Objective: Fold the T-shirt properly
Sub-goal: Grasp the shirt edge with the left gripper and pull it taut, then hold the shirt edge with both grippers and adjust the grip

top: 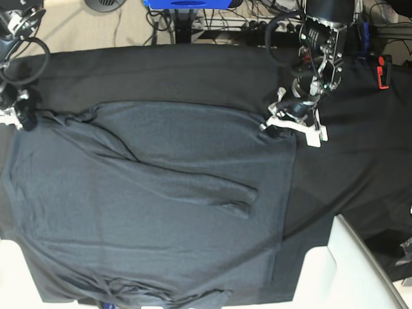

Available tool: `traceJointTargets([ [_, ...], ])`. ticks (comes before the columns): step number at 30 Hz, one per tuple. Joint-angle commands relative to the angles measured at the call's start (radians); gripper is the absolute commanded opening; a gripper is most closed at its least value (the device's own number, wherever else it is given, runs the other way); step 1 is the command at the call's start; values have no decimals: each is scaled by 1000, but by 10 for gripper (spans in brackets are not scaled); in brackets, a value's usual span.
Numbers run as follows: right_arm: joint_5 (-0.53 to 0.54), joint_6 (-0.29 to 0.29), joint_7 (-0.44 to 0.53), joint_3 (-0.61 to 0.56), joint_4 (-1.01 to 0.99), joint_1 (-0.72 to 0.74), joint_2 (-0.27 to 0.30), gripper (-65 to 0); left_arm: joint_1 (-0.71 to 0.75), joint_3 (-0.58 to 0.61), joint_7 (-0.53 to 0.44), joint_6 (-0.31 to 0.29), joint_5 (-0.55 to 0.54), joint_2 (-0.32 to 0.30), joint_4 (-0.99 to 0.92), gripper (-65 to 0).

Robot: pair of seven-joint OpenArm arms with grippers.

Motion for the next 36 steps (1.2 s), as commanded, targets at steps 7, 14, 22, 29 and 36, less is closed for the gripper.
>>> traceJointTargets([
  [7,-7,-8,-115,5,269,-63,-23,-648,154,-16,4,-5,-3,-30,202,-650],
  [14,-7,-10,-207,31,336,-92,-32,-648,303,-110,16,-5,-3,-36,351,-650],
  [22,-10,-10,-334,127,355,-146,-32,-648,355,-208,197,-5,-1,-28,432,-650],
  [29,-11,-11,-395,126,562,-213,-81,-648,376,-214,200,-5,-1,-35,491,-650],
  [36,-11,-123,-454,127,623,-218,-121,-648,393,-213,202,-5,5,-35,506,-650],
])
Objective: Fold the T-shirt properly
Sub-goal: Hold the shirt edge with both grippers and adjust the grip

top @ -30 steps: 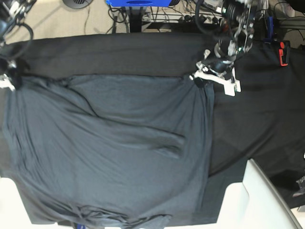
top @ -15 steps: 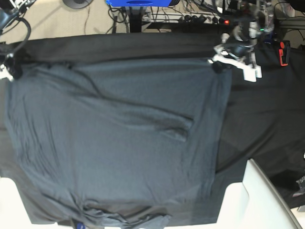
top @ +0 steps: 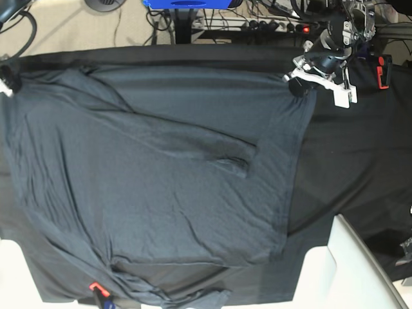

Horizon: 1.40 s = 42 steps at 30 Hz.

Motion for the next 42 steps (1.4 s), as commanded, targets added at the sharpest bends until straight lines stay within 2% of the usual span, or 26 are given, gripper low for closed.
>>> traceJointTargets([
  [1,9,1,3,4,16,-1,14,-648,11,-6,-15,-5,2,-8,15,-650],
  [6,7,-3,6,0,15,-19,9,-648,41,-6,-16,-5,5,-9,4,-650],
  [13,7,-5,11,-2,12,-25,9,-648,28,-3,-21,-5,5,-9,-110,-650],
  [22,6,-5,126,-60,-103,-12,16,-648,-9,3,-21,-5,5,-9,-116,-650],
  [28,6,-5,167,-57,-148,-4,17,-645,-22,3,-21,-5,5,-9,-114,-650],
  [30,6,-5,167,-52,-146,-4,16,-588,-22,3,-21,-5,5,-9,-114,-650],
  [33,10,-5,167,-51,-140,-10,13,-383,-22,3,-21,-5,5,-9,-114,-650],
  [36,15,-2,164,-45,-138,-22,11,-245,-23,3,-21,-5,5,-9,-114,-650],
  [39,15,1,162,10,-137,-38,-10,-231,-23,3,-21,-5,5,-9,-114,-650],
  [42,14,3,159,18,-79,-81,-26,-231,-23,2,-21,-5,5,-9,-114,-650],
])
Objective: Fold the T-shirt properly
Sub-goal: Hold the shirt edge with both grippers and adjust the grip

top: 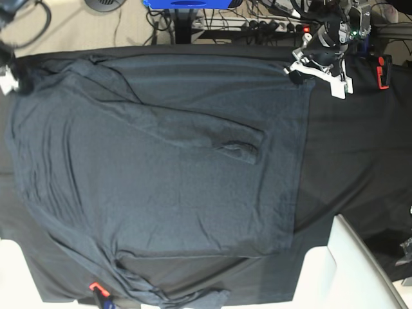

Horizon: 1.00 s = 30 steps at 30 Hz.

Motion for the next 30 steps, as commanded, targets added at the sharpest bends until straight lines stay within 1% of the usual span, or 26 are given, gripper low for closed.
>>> traceJointTargets([
  [1,-15,-2,-23,2,38,-20,-13,-231,3,-6,-13,-5,-8,-7,15,-650],
  [4,-19,44,-74,2,133,-37,-61,-231,3,-7,-13,-5,-8,-7,15,-650],
  [6,-20,47,-100,2,163,-37,-82,-231,3,-7,-13,-5,-8,-7,15,-650],
  [15,-22,47,-106,2,160,-37,-90,-231,3,-12,-12,-5,-8,-7,15,-650],
  [21,-22,53,-138,1,171,-32,-123,-231,3,-12,-12,-5,-8,-7,15,-650],
  [24,-20,53,-132,-41,171,-34,-123,-240,3,-12,-12,-5,-8,-7,15,-650],
  [25,-20,53,-132,-47,171,-34,-123,-264,3,-12,-12,-5,-8,-7,15,-650],
  [26,-20,53,-132,-50,171,-34,-123,-308,3,-12,-12,-5,-8,-7,15,-650],
  [30,-20,51,-131,-51,169,-30,-123,-527,3,-12,-12,-5,-8,-7,15,-650],
])
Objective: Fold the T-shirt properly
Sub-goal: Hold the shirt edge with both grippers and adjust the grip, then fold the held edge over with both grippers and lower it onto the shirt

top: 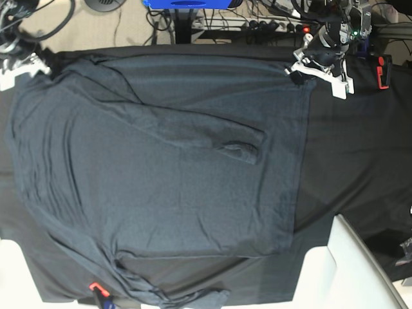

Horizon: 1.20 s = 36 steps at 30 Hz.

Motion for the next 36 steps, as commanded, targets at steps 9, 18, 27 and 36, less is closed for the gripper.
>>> traceJointTargets([
  [9,21,-47,-23,9,85,0,17,-644,11,-8,-9,-4,-8,-7,52,-650],
  [18,18,-294,-175,4,133,91,20,-644,-32,-9,106,-3,-18,-2,81,-650],
  [27,15,-475,-260,-2,134,178,32,-644,-70,-11,114,-3,-27,-2,94,-650],
  [36,16,-566,-257,-66,116,233,60,-644,-132,-9,115,-3,-298,-65,-50,-650],
])
